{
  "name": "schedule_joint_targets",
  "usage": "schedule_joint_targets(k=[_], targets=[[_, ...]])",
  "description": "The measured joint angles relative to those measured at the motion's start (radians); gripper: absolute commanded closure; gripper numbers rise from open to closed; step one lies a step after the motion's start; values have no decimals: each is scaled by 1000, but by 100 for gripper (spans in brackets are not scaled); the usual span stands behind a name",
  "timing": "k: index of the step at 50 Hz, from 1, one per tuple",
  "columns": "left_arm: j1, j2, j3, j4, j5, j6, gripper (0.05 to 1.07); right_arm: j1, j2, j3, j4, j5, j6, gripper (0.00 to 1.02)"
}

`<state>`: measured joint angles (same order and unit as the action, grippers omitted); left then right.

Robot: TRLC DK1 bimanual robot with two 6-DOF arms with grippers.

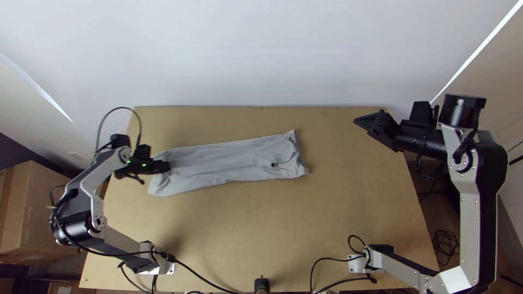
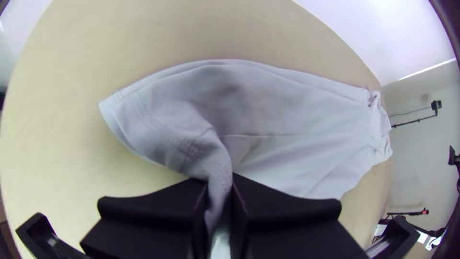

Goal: Fold the t-shirt

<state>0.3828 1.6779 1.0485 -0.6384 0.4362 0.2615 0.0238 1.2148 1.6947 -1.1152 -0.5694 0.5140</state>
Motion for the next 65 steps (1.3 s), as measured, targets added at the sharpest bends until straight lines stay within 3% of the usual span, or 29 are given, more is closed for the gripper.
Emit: schedule_joint_targets(k=[11,20,27,41,65], targets=[[206,-4,157,-272,14,188,105,15,0,-16,24,0,6,4],[189,-39,324,-472,34,226,105,21,1,-38,44,1,7,4],[66,-94,414,-529,34,196,105,22,4,-50,55,1,7,4],[-290,-86,578,-546,-22,21,105,22,4,-51,60,2,7,4],[-702,253,865,-592,-211,-137,105,-20,3,-84,67,4,6,4]])
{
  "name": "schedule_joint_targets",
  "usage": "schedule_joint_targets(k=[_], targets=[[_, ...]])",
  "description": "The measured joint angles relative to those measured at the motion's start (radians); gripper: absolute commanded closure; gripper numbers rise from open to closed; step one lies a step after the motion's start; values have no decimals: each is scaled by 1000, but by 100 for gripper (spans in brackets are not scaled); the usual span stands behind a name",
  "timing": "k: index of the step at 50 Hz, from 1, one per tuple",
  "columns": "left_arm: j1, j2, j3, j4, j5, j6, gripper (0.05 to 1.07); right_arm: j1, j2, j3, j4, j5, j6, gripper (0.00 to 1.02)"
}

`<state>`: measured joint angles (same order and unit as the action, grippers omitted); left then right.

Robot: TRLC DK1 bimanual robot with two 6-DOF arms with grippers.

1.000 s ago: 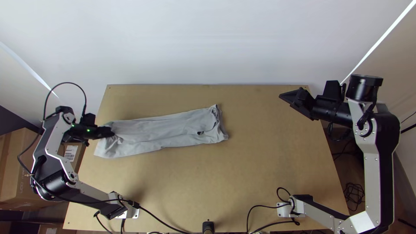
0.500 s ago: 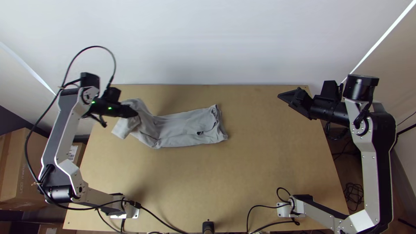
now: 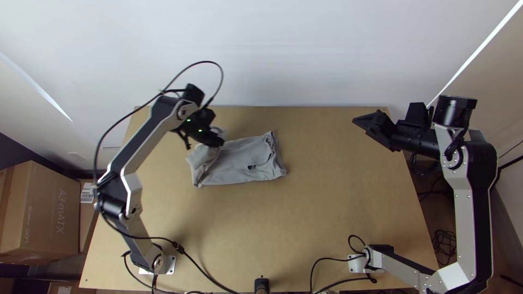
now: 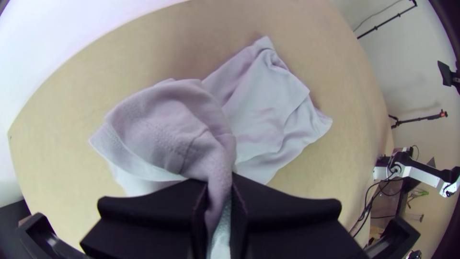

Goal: Fold the t-shirt

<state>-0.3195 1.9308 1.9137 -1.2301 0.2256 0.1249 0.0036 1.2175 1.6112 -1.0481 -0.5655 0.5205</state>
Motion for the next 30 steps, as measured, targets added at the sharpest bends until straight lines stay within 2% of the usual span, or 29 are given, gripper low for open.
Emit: schedule_joint_targets(k=[10,11,12,15,16,17,21,27,30], targets=[[-146,278,349,-82,-74,-66,104,-12,-39,-88,16,2,0,4],[-162,296,368,-72,-88,-70,99,-12,-46,-97,16,4,0,4],[-175,309,377,-66,-95,-73,88,-14,-52,-103,16,4,0,4],[-227,343,389,-34,-108,-84,21,-14,-75,-130,19,6,-1,4],[-244,352,389,-23,-111,-89,6,-14,-83,-138,21,8,-1,4],[-262,358,389,-8,-111,-92,10,-14,-91,-153,26,8,-1,4],[-333,374,388,88,-112,-109,10,-11,-125,-217,70,12,-1,4],[-413,366,387,267,-109,-142,9,27,-145,-337,129,54,-4,4],[-427,356,387,310,-109,-152,10,52,-144,-380,158,67,-4,4]])
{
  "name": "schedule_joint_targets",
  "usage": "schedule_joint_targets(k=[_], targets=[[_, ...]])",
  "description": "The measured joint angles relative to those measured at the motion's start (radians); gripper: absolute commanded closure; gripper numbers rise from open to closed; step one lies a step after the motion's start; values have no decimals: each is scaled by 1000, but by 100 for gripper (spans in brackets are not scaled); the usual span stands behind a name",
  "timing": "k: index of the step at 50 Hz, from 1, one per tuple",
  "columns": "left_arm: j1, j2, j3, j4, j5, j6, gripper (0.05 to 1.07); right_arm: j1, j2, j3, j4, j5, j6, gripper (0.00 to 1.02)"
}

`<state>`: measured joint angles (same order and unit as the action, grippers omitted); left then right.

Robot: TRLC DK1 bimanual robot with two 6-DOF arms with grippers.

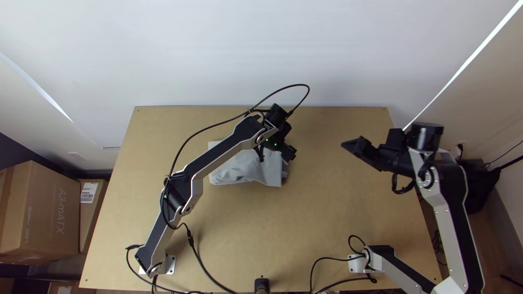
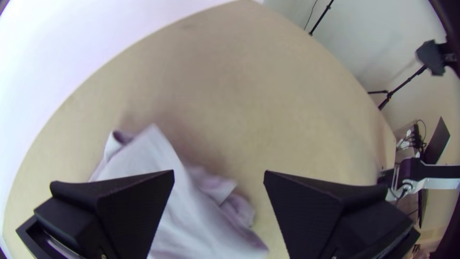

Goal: Fold the t-shirt

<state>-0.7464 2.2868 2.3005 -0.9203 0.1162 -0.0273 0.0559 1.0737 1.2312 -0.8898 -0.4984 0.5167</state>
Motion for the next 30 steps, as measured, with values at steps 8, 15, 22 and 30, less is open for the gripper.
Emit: schedule_joint_targets(k=[8,15,22,30], targets=[[33,-33,0,33,-1,-16,10,71,14,-74,82,47,1,4],[102,-89,0,29,-1,-19,10,146,74,-94,151,66,4,4],[190,-188,-23,29,-2,-18,10,207,171,-93,217,69,7,4],[295,-325,-31,22,-2,-18,10,269,328,-80,275,63,6,4]])
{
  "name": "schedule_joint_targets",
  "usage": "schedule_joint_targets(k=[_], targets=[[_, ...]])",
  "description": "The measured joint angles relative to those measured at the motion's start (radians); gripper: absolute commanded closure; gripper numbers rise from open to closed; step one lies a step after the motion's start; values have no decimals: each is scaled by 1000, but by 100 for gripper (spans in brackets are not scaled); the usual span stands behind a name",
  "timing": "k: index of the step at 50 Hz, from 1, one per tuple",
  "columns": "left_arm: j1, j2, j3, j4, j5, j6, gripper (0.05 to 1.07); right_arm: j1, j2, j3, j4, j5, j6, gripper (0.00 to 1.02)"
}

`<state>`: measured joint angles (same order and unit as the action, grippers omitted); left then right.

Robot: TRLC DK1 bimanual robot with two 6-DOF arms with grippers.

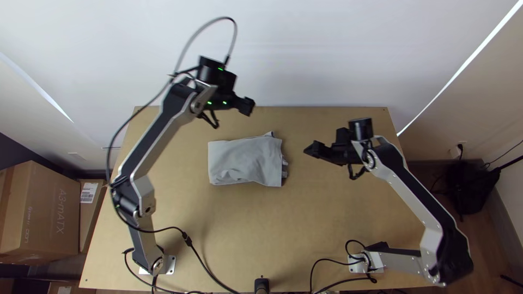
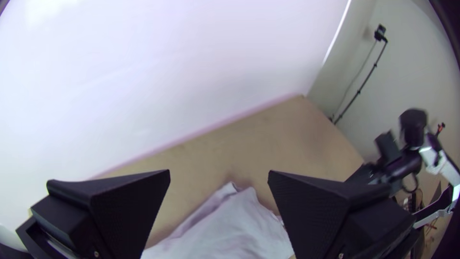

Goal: Fold the t-shirt

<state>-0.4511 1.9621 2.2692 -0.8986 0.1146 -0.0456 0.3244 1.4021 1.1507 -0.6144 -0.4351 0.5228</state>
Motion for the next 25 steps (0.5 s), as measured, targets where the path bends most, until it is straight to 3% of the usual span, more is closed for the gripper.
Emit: schedule_joint_targets(k=[25], targets=[[370,-405,-80,-112,-4,2,9,109,562,390,59,-11,-3,4]])
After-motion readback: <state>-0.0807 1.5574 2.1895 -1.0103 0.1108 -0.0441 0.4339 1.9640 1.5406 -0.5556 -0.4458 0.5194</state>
